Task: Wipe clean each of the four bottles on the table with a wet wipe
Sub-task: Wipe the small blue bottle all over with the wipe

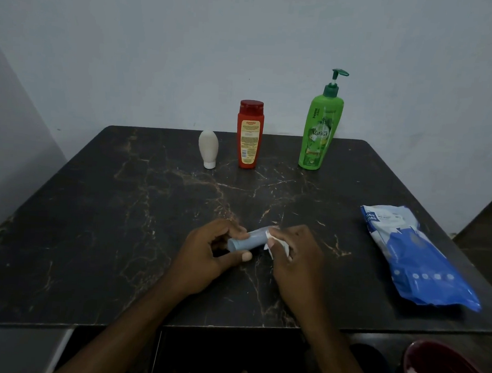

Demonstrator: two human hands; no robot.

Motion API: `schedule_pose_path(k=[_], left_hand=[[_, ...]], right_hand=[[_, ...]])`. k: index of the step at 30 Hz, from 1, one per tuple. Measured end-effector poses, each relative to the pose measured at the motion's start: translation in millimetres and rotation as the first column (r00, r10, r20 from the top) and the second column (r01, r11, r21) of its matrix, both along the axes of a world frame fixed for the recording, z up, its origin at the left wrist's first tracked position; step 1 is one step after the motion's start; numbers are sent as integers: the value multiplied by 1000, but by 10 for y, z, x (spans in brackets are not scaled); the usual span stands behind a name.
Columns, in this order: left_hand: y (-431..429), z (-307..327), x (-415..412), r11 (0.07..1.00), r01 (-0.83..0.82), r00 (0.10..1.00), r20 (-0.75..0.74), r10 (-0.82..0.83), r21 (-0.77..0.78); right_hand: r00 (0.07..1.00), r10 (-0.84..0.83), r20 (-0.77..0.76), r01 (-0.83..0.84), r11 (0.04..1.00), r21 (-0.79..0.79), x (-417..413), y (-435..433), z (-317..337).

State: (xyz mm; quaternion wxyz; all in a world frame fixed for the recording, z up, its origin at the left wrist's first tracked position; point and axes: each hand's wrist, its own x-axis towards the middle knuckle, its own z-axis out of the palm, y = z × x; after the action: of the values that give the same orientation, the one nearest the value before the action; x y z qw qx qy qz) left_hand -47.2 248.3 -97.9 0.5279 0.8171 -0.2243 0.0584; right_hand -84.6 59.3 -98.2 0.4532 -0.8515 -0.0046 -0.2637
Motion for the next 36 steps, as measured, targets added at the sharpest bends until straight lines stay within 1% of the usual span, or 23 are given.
schedule_pose_path(k=[3,5,7,9,10,11,14,16,17,18,19,21,24,27,29,30,32,34,36], left_hand=[[10,-21,17,1000,-7,1000,3,7,6],[2,-10,15,1000,-12,1000,-2,12,15],[-18,13,5,1000,-12,1000,-15,12,18],[-33,20,0,999,-27,999,-27,28,30],[-36,16,3,998,-40,999,-33,41,38],[-34,9,7,997,-53,998,-34,55,50],[-16,-3,13,992,-85,996,-5,86,97],[4,-5,16,990,-72,997,22,70,119],[13,-6,19,990,-61,998,31,57,129],[18,-5,19,989,-54,998,39,50,135],[20,-7,23,989,-55,998,41,49,140],[13,-8,29,987,-68,997,33,64,147],[-4,-28,44,983,-103,994,40,98,152],[-7,-69,62,980,-120,991,82,108,156],[-3,-86,64,981,-115,990,99,100,157],[0,-87,61,981,-115,989,107,98,157],[3,-91,56,981,-121,987,123,103,150],[5,-86,47,981,-131,985,132,112,145],[10,-79,35,980,-135,983,144,114,146]], right_hand=[[998,49,29,-47,995,-89,1,47,-27],[992,115,52,-106,982,-158,-28,81,-16],[970,229,85,-198,941,-276,-42,116,-21],[959,268,95,-219,909,-354,-46,145,-37],[966,243,92,-197,916,-349,-34,145,-47],[978,195,81,-161,937,-310,-20,132,-56],[998,-21,-52,16,996,-88,25,40,-51],[977,-140,-162,149,988,47,78,-34,-51],[965,-166,-202,188,977,98,95,-52,-46],[960,-178,-214,205,972,112,97,-56,-41],[962,-185,-200,205,975,84,91,-47,-38],[979,-155,-129,156,988,-6,54,-8,-44],[999,4,-42,-9,993,-120,14,62,-77],[982,187,22,-175,949,-262,13,116,-113],[974,223,40,-200,930,-309,12,135,-128],[978,205,46,-182,937,-298,13,137,-132],[994,109,23,-101,968,-230,11,120,-131],[998,-29,-51,21,988,-152,16,85,-101],[977,-168,-132,156,983,-97,26,31,-63]])
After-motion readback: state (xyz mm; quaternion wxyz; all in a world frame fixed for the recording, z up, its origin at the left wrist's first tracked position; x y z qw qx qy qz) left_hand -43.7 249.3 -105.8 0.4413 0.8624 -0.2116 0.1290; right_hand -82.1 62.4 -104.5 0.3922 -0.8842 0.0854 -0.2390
